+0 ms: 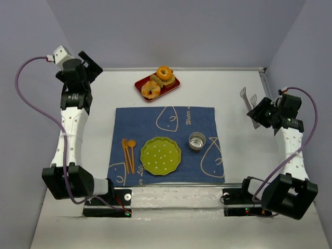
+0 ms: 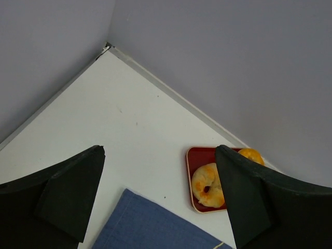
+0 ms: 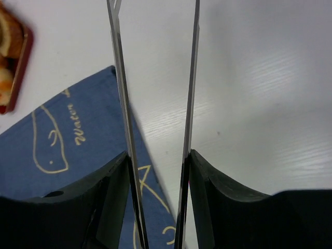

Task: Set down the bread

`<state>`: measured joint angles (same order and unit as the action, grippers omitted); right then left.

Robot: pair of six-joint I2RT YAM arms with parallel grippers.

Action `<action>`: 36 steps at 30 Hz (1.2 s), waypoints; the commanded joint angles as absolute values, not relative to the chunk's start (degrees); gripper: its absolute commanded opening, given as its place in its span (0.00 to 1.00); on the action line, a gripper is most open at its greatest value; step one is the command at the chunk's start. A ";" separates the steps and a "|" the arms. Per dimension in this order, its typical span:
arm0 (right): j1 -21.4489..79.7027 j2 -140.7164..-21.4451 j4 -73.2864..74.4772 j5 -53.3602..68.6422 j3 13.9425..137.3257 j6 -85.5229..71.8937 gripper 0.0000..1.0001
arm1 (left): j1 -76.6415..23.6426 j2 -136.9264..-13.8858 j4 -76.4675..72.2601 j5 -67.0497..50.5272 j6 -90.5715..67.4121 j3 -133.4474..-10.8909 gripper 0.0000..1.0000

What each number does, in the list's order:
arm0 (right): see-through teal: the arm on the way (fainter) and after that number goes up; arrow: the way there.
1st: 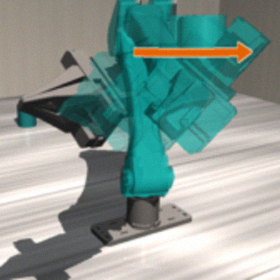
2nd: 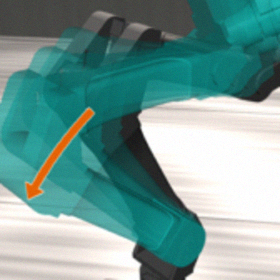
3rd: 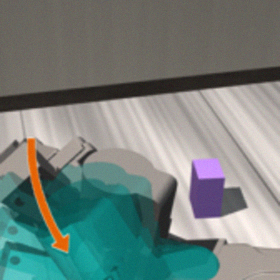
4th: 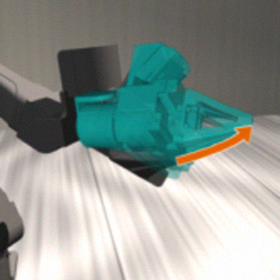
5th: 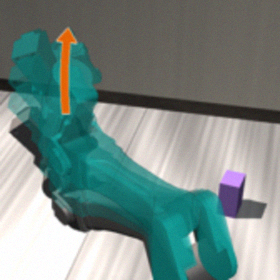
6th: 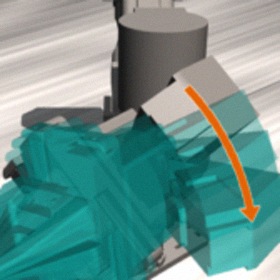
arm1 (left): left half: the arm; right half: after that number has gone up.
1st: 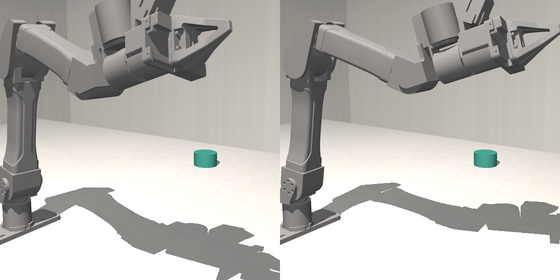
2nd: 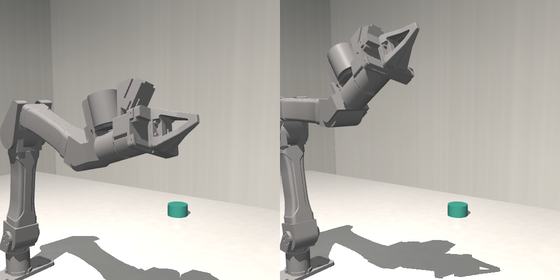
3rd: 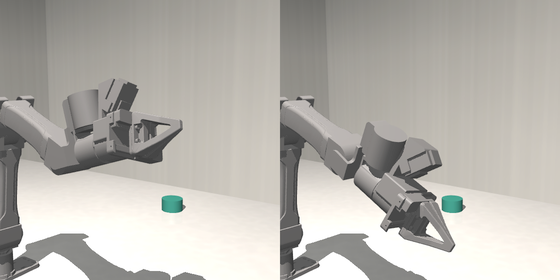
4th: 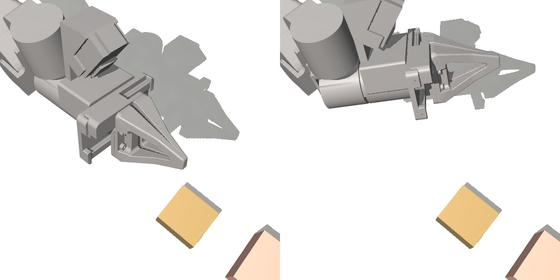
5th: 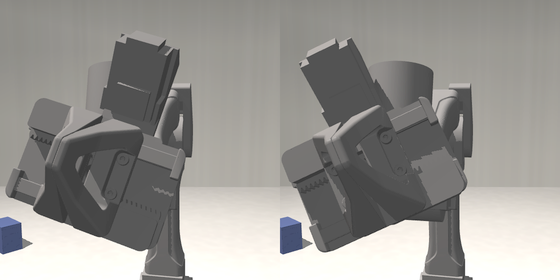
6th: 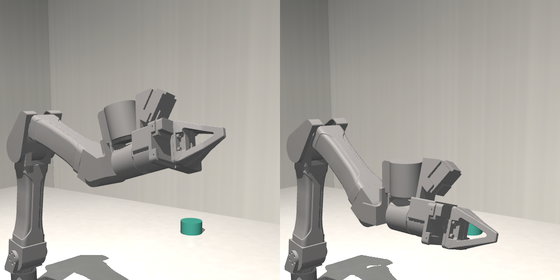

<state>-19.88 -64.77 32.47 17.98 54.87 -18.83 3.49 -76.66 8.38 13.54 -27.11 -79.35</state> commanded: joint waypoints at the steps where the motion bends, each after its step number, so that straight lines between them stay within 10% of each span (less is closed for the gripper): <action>1: -16.27 -63.10 28.22 29.70 60.64 -17.84 0.52 | 3.60 -73.57 5.72 13.28 -28.65 -77.78 0.99; 17: 16.85 -100.42 30.06 27.87 95.94 -9.05 0.51 | 2.81 -72.95 12.21 5.36 -38.67 -72.16 0.99; 36: 26.46 -120.67 31.11 13.56 109.43 -13.71 0.49 | 0.97 -64.25 24.79 8.79 -34.98 -64.25 0.99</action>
<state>25.98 -121.60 31.99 18.76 107.74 -12.32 1.08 -65.89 24.29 7.29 -36.71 -65.04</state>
